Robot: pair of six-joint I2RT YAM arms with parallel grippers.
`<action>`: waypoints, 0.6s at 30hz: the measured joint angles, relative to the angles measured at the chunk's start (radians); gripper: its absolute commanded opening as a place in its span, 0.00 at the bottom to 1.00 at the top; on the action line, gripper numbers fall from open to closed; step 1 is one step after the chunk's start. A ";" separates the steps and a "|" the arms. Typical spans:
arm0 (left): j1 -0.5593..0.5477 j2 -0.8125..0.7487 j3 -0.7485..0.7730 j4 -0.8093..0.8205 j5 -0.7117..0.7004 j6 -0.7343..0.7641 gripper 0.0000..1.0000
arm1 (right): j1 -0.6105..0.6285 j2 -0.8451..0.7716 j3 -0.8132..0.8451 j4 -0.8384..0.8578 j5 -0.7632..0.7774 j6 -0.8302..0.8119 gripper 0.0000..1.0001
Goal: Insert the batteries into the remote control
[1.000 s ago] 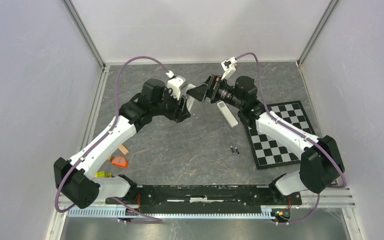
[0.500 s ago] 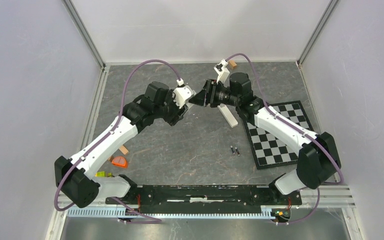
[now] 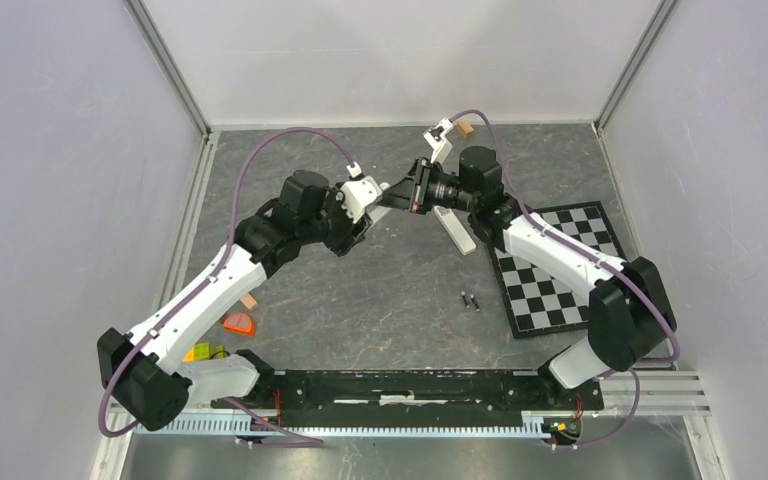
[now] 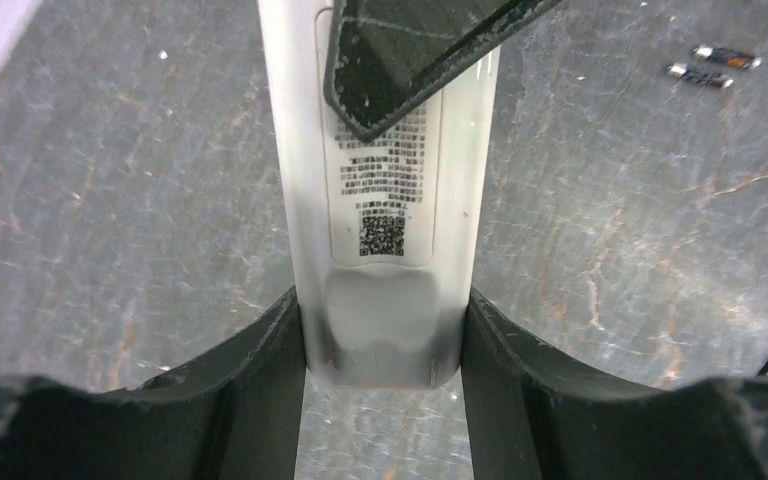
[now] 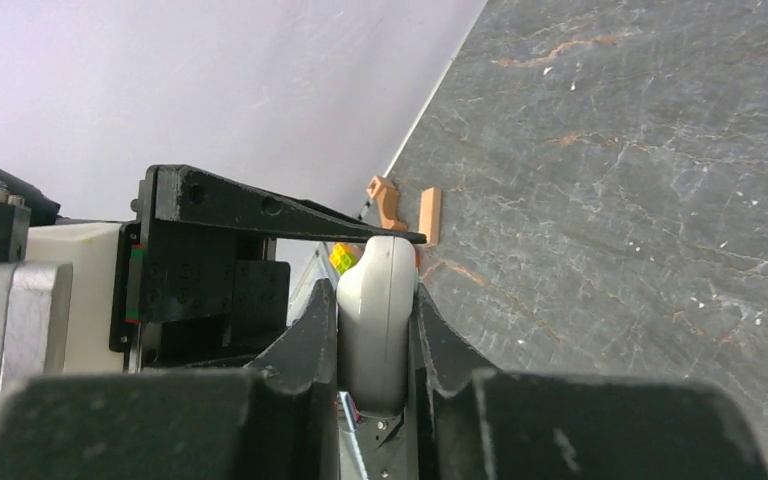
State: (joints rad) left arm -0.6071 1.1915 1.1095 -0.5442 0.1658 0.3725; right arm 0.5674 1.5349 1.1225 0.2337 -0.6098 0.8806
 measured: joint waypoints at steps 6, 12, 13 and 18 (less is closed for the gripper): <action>-0.008 -0.005 0.040 -0.005 -0.001 -0.203 1.00 | -0.016 -0.058 -0.155 0.177 0.036 0.118 0.00; 0.001 -0.109 0.019 0.179 0.008 -0.580 1.00 | -0.043 -0.146 -0.340 0.446 0.119 0.246 0.01; 0.004 -0.126 0.001 0.211 0.019 -0.630 1.00 | -0.047 -0.156 -0.362 0.497 0.131 0.267 0.01; 0.054 -0.159 -0.107 0.428 0.135 -0.937 0.89 | -0.059 -0.209 -0.451 0.665 0.195 0.332 0.04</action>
State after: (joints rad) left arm -0.5529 1.0328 1.0027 -0.1162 0.3008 -0.5644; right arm 0.5083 1.3262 0.6716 0.8986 -0.4145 1.2121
